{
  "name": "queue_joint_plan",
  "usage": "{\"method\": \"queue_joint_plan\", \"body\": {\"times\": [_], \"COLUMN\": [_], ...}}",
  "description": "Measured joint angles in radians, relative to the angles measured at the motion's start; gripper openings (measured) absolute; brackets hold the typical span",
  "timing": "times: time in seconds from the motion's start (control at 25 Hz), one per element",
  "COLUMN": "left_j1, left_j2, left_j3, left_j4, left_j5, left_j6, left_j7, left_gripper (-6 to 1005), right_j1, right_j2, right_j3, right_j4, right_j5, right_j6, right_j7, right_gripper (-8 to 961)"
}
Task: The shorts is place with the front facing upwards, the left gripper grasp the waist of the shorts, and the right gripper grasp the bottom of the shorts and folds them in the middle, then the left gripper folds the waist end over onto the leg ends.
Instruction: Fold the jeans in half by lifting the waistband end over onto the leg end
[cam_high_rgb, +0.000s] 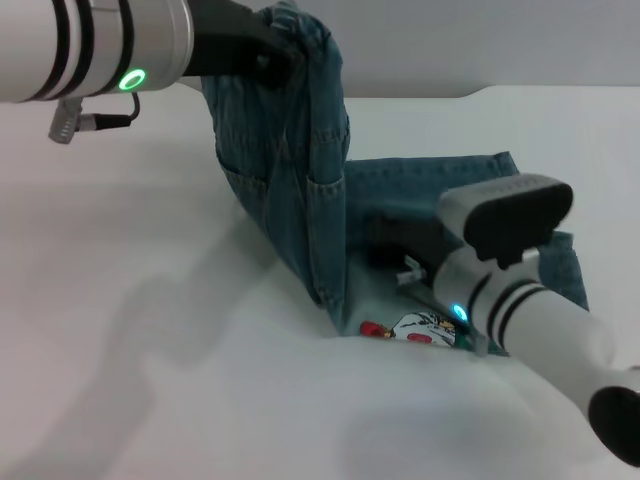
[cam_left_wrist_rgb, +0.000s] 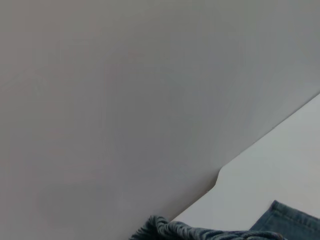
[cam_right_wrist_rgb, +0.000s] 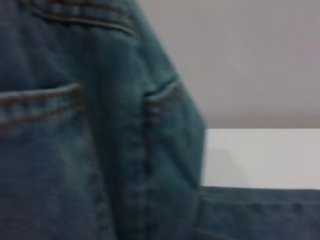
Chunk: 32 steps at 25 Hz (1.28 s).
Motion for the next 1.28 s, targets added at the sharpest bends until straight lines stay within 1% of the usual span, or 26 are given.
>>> {"method": "queue_joint_plan", "body": {"times": [0.32, 0.52, 0.76, 1.04, 1.16, 1.28], "left_j1": [-0.027, -0.033, -0.043, -0.046, -0.041, -0.027], "left_j2": [0.0, 0.0, 0.001, 0.0, 0.0, 0.0], "left_j3": [-0.008, -0.017, -0.018, -0.013, -0.012, -0.011], "left_j4": [-0.004, -0.004, -0.003, -0.001, 0.001, 0.004], "left_j5": [-0.041, -0.071, -0.072, -0.072, -0.072, -0.072], "left_j6": [0.008, 0.025, 0.034, 0.052, 0.055, 0.058], "left_j7": [0.013, 0.029, 0.041, 0.048, 0.052, 0.055], "left_gripper": [69, 68, 68, 68, 68, 68], "right_j1": [0.078, 0.107, 0.137, 0.142, 0.134, 0.105], "right_j2": [0.0, 0.0, 0.0, 0.0, 0.0, 0.0], "right_j3": [-0.013, -0.018, -0.062, -0.073, -0.066, -0.043], "right_j4": [0.015, 0.018, 0.061, 0.114, 0.088, 0.032], "right_j5": [0.0, -0.004, -0.008, -0.072, -0.071, -0.063], "right_j6": [0.015, 0.031, 0.034, 0.037, 0.037, 0.033], "right_j7": [0.038, 0.087, 0.093, 0.095, 0.094, 0.097], "right_gripper": [-1, -1, 0, 0, 0, 0]}}
